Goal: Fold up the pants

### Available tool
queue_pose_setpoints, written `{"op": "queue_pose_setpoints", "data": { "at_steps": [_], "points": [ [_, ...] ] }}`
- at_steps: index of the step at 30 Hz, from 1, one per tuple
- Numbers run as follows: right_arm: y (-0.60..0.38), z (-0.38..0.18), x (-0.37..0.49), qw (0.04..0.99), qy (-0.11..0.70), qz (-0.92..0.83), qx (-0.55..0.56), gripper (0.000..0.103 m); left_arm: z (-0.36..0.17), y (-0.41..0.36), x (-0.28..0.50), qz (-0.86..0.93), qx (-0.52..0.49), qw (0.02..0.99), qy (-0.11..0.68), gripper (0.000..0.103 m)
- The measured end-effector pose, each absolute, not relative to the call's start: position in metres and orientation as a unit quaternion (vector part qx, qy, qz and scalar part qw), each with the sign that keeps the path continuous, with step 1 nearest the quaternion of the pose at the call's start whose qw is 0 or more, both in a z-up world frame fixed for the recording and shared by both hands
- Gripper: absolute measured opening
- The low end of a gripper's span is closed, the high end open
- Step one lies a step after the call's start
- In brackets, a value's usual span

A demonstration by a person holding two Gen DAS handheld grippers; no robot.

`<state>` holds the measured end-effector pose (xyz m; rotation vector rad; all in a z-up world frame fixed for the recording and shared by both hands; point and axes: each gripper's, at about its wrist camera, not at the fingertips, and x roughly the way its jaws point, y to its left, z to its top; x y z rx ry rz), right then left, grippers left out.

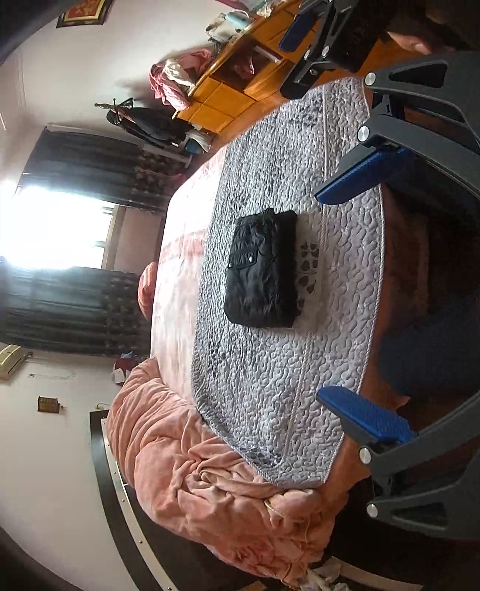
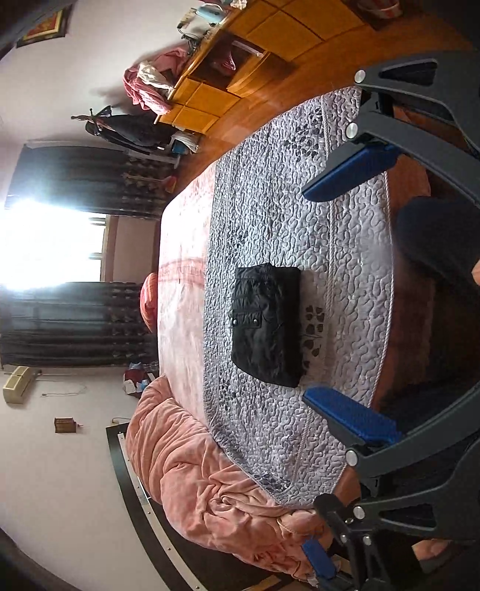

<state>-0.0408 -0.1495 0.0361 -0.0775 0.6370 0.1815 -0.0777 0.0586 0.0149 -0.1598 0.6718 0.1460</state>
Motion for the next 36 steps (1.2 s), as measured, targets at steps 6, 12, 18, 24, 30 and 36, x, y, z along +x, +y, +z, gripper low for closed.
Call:
{"op": "queue_pose_setpoints", "data": {
  "at_steps": [6, 12, 18, 24, 30, 36],
  "points": [
    [-0.145, 0.031, -0.034, 0.942, 0.320, 0.091, -0.037, 0.100, 0.010, 0.062, -0.071, 0.075, -0.078, 0.935, 0.337, 0.099],
    [-0.142, 0.026, -0.028, 0.940, 0.327, 0.094, -0.035, 0.100, 0.009, 0.065, -0.066, 0.066, -0.095, 0.935, 0.336, 0.099],
    [-0.144, 0.022, -0.022, 0.938, 0.333, 0.095, -0.031, 0.100, 0.008, 0.062, -0.062, 0.075, -0.082, 0.935, 0.337, 0.099],
    [-0.145, 0.022, -0.020, 0.939, 0.330, 0.094, -0.030, 0.100, 0.009, 0.061, -0.061, 0.077, -0.080, 0.936, 0.335, 0.099],
    [-0.147, 0.022, -0.019, 0.938, 0.332, 0.094, -0.030, 0.100, 0.011, 0.059, -0.060, 0.082, -0.073, 0.937, 0.331, 0.099],
    [-0.148, 0.022, -0.017, 0.938, 0.332, 0.093, -0.030, 0.100, 0.011, 0.060, -0.059, 0.085, -0.070, 0.937, 0.330, 0.099]
  ]
}}
